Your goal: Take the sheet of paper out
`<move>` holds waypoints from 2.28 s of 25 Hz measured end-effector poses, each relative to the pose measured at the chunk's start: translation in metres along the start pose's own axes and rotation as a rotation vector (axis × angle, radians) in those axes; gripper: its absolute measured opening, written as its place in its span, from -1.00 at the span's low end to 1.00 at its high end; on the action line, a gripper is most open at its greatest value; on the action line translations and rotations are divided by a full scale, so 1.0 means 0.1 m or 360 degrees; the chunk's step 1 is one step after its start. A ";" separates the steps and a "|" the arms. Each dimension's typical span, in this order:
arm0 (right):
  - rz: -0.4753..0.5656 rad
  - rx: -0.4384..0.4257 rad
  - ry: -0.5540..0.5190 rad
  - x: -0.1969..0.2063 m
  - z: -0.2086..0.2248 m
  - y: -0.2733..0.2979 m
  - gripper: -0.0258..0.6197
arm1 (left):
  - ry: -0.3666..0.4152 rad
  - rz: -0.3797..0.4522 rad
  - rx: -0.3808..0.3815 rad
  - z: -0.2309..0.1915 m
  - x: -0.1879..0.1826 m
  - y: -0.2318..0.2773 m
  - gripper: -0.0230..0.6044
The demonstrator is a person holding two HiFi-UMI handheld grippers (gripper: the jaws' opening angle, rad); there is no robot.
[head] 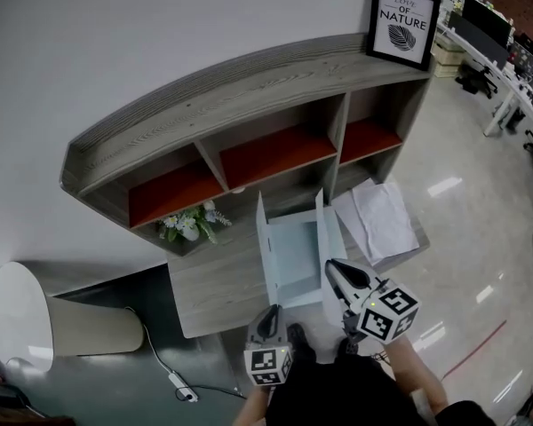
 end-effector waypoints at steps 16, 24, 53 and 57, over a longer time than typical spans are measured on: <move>0.0096 -0.0086 -0.0023 -0.16 0.08 -0.77 -0.88 | 0.0124 0.0074 -0.0131 0.50 -0.12 -0.26 -0.87; 0.0116 -0.0218 -0.0067 -0.27 0.05 -1.11 -0.88 | 0.0032 0.0153 -0.0144 0.80 -0.43 -0.41 -0.88; 0.0123 -0.0444 -0.0330 -0.33 0.25 -2.15 -0.88 | 0.0031 0.0509 0.0083 1.86 -1.53 -1.16 -0.88; 0.0105 -0.0438 -0.0403 -0.32 0.23 -2.21 -0.88 | 0.0027 0.0524 0.0091 1.88 -1.60 -1.18 -0.88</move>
Point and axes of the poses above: the fingertips, and each gripper's own axes: y forward along the fingers, z to its right, x out of its underside, the point moved 7 cm from there along -y, backward along the fingers, and after that the axes turned 4 degrees about y, right-handed, at the moved point
